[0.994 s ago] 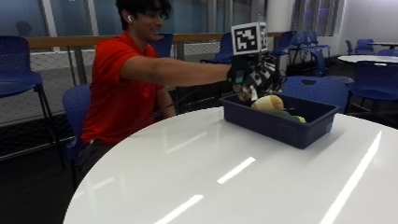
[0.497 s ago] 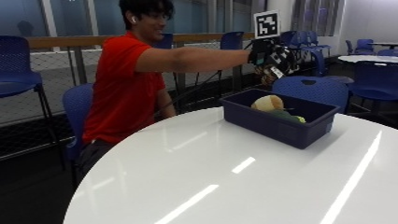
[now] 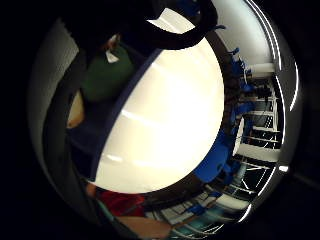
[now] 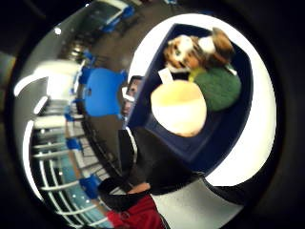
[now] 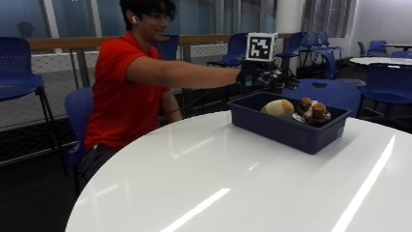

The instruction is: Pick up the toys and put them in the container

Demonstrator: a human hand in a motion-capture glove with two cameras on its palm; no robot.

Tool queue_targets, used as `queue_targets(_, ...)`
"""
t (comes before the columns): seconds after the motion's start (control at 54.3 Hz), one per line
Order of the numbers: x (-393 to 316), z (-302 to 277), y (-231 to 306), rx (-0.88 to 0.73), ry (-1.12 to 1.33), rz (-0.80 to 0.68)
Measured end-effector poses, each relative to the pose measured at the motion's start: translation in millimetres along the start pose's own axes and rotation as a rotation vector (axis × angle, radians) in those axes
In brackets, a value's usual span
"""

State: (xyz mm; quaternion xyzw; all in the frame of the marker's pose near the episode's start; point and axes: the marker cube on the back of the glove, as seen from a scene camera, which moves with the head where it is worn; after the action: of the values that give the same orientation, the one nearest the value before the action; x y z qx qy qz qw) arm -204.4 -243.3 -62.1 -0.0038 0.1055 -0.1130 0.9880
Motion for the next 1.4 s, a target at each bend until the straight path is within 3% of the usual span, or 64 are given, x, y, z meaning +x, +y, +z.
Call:
queue_targets(0.074, 20.0, 18.2, 20.1, -0.021, 0.001, -0.068)
queue_targets(0.258, 53.7, 48.7, 66.6, -0.074, -0.158, 0.063)
queue_targets(0.552, 117.0, 77.5, 130.4, -0.037, -0.112, 0.158)
queue_targets(0.921, 154.8, 117.5, 169.3, -0.059, -0.136, 0.252)
queue_targets(1.399, 176.1, 111.6, 190.0, -0.016, -0.173, 0.248)
